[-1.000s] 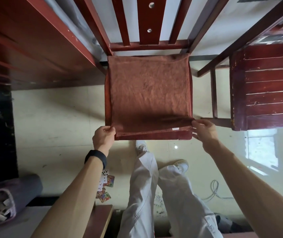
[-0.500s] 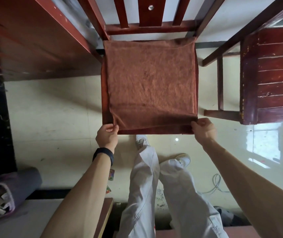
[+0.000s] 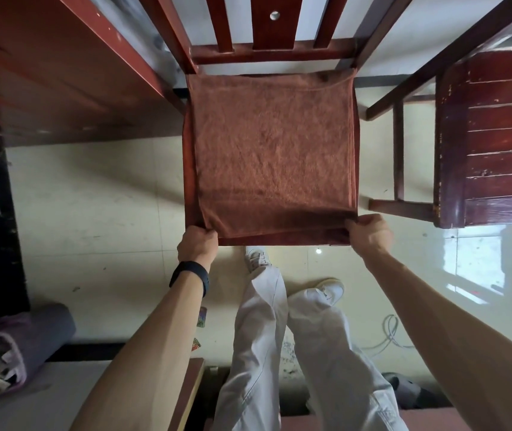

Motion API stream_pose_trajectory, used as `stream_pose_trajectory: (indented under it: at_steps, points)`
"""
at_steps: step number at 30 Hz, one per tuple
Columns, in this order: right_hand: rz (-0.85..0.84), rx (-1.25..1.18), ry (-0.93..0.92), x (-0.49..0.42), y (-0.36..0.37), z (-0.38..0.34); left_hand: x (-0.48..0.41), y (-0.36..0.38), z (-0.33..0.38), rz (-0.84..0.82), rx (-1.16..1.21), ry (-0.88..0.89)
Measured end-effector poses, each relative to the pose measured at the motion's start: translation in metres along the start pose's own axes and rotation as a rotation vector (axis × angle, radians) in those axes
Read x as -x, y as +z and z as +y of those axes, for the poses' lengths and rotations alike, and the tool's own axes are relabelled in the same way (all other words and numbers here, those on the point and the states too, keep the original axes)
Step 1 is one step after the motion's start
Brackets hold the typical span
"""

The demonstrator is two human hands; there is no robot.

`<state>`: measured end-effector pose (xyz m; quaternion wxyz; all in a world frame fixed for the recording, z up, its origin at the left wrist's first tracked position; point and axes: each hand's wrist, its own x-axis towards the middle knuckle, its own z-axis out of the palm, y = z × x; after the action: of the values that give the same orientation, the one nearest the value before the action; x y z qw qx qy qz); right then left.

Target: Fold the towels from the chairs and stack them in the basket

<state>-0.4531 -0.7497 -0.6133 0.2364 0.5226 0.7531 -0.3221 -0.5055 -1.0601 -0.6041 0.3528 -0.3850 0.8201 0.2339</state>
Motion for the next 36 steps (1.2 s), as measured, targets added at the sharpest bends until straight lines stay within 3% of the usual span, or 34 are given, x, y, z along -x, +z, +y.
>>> stream_pose_trajectory:
  at_steps: [6, 11, 18, 23, 28, 31, 33, 36]
  points:
    - [-0.128, -0.216, 0.05, -0.002, -0.007, 0.002, 0.011, -0.007, -0.014, -0.047, 0.427, -0.028]
    - [-0.177, -0.677, 0.116, 0.028, -0.051, 0.002, 0.04, -0.037, -0.016, -0.083, 0.745, -0.097]
    - [-0.048, -0.622, -0.066, 0.121, -0.156, -0.036, 0.142, -0.135, 0.026, -0.216, 0.945, 0.015]
    - [0.004, -0.653, -0.185, 0.184, -0.234, -0.073, 0.211, -0.208, 0.061, -0.24, 0.785, 0.288]
    - [-0.105, -0.676, -0.335, 0.23, -0.294, -0.076, 0.261, -0.27, 0.072, -0.232, 0.484, 0.603]
    - [-0.189, -0.625, -0.442, 0.248, -0.319, -0.069, 0.281, -0.286, 0.068, -0.031, 0.08, 0.83]
    - [-0.22, -0.536, -0.564, 0.254, -0.333, -0.066, 0.299, -0.292, 0.068, 0.169, -0.023, 0.932]
    - [-0.015, -0.168, -0.868, 0.26, -0.347, -0.067, 0.314, -0.299, 0.067, 0.399, -0.079, 1.053]
